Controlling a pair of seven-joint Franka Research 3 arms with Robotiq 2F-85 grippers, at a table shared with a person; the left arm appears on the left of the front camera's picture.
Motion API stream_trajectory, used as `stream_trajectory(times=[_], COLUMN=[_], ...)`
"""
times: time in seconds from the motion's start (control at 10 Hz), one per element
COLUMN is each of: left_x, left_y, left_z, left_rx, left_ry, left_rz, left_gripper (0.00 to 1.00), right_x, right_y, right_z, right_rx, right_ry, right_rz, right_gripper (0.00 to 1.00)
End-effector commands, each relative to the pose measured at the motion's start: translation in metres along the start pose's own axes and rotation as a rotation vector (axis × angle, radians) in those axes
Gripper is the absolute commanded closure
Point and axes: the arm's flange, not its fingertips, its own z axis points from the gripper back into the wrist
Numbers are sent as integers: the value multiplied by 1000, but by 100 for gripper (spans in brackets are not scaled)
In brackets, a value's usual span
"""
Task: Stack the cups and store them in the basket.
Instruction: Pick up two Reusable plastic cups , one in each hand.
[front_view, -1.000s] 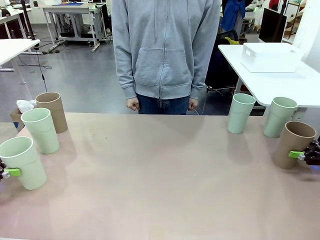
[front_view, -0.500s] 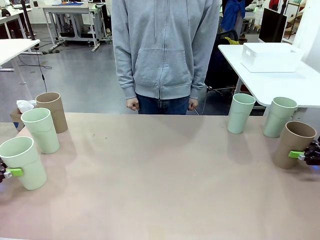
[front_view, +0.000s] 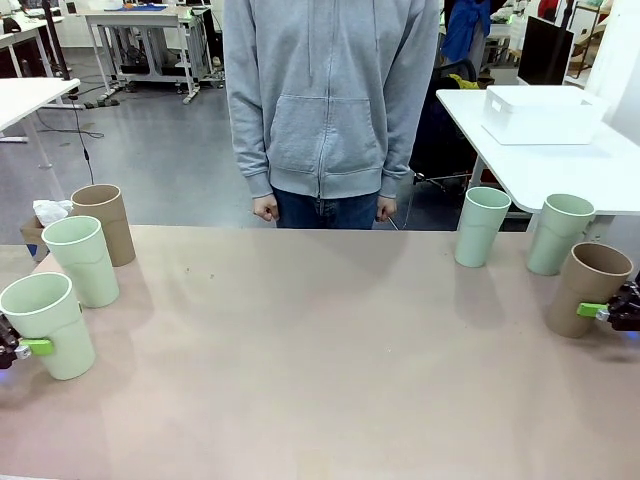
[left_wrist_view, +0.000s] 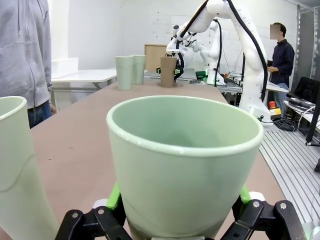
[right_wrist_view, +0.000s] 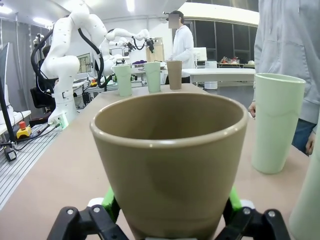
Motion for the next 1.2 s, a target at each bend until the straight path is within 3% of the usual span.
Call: stream_trajectory(times=[0.0, 0.2, 0.3, 0.4, 0.5, 0.6, 0.7, 0.8, 0.9, 1.1], left_x=[-14, -14, -14, -14, -14, -13, -13, -12, -4, -4], left_y=[-19, -19, -19, -19, -20, -20, -20, -20, -3, -3], left_z=[-9, -10, -10, -9, -8, -7, -7, -7, 0, 0], left_rx=[12, 15, 19, 23, 25, 27, 26, 37, 26, 26], left_ry=[0, 5, 4, 3, 2, -3, -7, -36, -4, -4], left_rz=[-38, -43, -44, -44, -44, -46, -44, -50, -8, -8], left_gripper=[0, 0, 19, 19, 37, 24, 56, 43, 43, 43], right_x=[5, 3, 2, 2, 2, 2, 2, 2, -1, -1], right_y=[1, 0, 1, 1, 1, 0, 0, 0, -1, -1], right_z=[-8, -9, -9, -9, -10, -10, -11, -10, -1, -1], right_rx=[-35, -35, -34, -34, -35, -37, -39, -21, -3, -3], right_ry=[6, 13, 16, 20, 19, 17, 16, 1, 8, 8], right_rz=[-28, -30, -25, -28, -26, -22, -20, -17, -2, -2], right_gripper=[0, 0, 16, 20, 36, 40, 56, 60, 60, 60])
